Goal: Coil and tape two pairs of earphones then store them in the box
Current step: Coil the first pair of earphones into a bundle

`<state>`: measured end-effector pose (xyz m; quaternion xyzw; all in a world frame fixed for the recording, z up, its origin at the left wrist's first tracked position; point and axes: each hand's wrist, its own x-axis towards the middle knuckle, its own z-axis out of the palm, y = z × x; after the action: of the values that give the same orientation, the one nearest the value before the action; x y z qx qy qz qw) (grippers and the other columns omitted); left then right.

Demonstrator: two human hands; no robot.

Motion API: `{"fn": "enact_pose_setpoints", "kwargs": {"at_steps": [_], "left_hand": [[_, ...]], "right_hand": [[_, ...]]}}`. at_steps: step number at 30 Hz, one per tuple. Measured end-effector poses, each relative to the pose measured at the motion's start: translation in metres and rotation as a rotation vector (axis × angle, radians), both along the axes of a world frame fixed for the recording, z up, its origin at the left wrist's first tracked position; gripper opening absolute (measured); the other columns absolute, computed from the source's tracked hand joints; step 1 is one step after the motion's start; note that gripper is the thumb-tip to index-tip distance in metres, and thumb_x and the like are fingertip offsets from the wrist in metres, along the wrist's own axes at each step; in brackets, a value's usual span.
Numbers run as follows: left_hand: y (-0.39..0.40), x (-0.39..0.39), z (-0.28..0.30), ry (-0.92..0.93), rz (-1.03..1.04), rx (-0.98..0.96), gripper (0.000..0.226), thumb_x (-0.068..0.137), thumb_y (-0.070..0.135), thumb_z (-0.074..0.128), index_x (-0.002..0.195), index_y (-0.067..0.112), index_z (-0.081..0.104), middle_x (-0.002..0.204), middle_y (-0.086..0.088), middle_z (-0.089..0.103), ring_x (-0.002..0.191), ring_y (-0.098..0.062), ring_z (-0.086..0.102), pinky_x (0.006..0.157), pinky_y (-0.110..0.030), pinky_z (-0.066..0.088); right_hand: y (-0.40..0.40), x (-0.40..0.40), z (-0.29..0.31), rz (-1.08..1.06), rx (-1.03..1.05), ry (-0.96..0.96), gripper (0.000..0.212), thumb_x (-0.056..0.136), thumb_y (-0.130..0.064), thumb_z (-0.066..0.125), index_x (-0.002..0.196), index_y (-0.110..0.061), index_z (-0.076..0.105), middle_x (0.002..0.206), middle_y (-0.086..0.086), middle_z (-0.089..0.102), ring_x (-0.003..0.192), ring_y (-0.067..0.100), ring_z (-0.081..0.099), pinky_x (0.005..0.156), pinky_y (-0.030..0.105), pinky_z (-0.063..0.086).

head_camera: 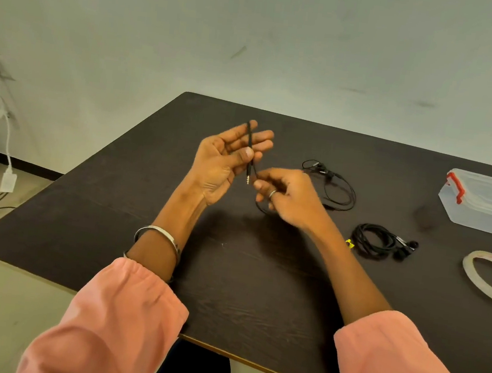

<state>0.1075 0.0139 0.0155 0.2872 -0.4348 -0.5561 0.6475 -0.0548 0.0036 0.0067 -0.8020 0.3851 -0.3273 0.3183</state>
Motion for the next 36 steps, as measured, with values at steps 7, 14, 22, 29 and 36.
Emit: {"fn": "enact_pose_setpoints", "kwargs": {"at_steps": [7, 14, 22, 29, 36], "left_hand": [[-0.006, 0.006, -0.009, -0.510, 0.163, 0.097, 0.053, 0.090, -0.017, 0.048, 0.140, -0.003, 0.039, 0.116, -0.020, 0.066, 0.089, -0.011, 0.070, 0.082, -0.022, 0.056], [0.003, -0.010, -0.006, -0.733, -0.083, 0.068, 0.056, 0.091, -0.019, 0.044, 0.143, 0.000, 0.037, 0.125, -0.011, 0.061, 0.103, -0.012, 0.064, 0.083, -0.016, 0.053], [0.006, -0.014, -0.005, -0.813, -0.302, -0.069, 0.047, 0.094, -0.017, 0.035, 0.136, 0.001, 0.046, 0.113, -0.014, 0.066, 0.095, -0.011, 0.069, 0.089, -0.026, 0.053], [0.006, -0.015, -0.008, -0.622, -0.380, -0.030, 0.039, 0.099, -0.009, 0.031, 0.130, 0.004, 0.051, 0.090, -0.007, 0.066, 0.067, -0.009, 0.053, 0.074, -0.021, 0.047], [0.001, -0.015, -0.006, -0.160, -0.315, 0.067, 0.033, 0.102, 0.000, 0.030, 0.124, -0.007, 0.053, 0.074, -0.001, 0.055, 0.054, -0.004, 0.040, 0.057, -0.019, 0.037]], "right_hand": [[0.003, 0.000, 0.003, 0.055, -0.261, 0.158, 0.011, 0.091, -0.014, 0.062, 0.095, -0.009, 0.072, 0.069, -0.008, 0.065, 0.059, 0.000, 0.057, 0.058, 0.010, 0.039], [-0.009, -0.018, 0.011, -0.098, -0.142, -0.107, 0.003, 0.081, -0.015, 0.075, 0.080, -0.013, 0.076, 0.068, -0.004, 0.071, 0.062, 0.006, 0.067, 0.062, 0.025, 0.053], [-0.017, -0.034, 0.015, -0.179, -0.079, -0.266, 0.007, 0.076, -0.016, 0.080, 0.078, -0.011, 0.075, 0.071, 0.002, 0.072, 0.065, 0.014, 0.068, 0.061, 0.028, 0.054], [-0.021, -0.040, 0.012, -0.252, -0.112, -0.349, 0.013, 0.076, -0.020, 0.080, 0.078, -0.010, 0.072, 0.072, 0.007, 0.072, 0.069, 0.030, 0.069, 0.069, 0.046, 0.057], [-0.031, -0.034, -0.007, -0.298, -0.139, -0.232, 0.008, 0.090, -0.019, 0.065, 0.089, -0.016, 0.072, 0.078, -0.007, 0.066, 0.066, 0.005, 0.059, 0.060, 0.027, 0.047]]}}
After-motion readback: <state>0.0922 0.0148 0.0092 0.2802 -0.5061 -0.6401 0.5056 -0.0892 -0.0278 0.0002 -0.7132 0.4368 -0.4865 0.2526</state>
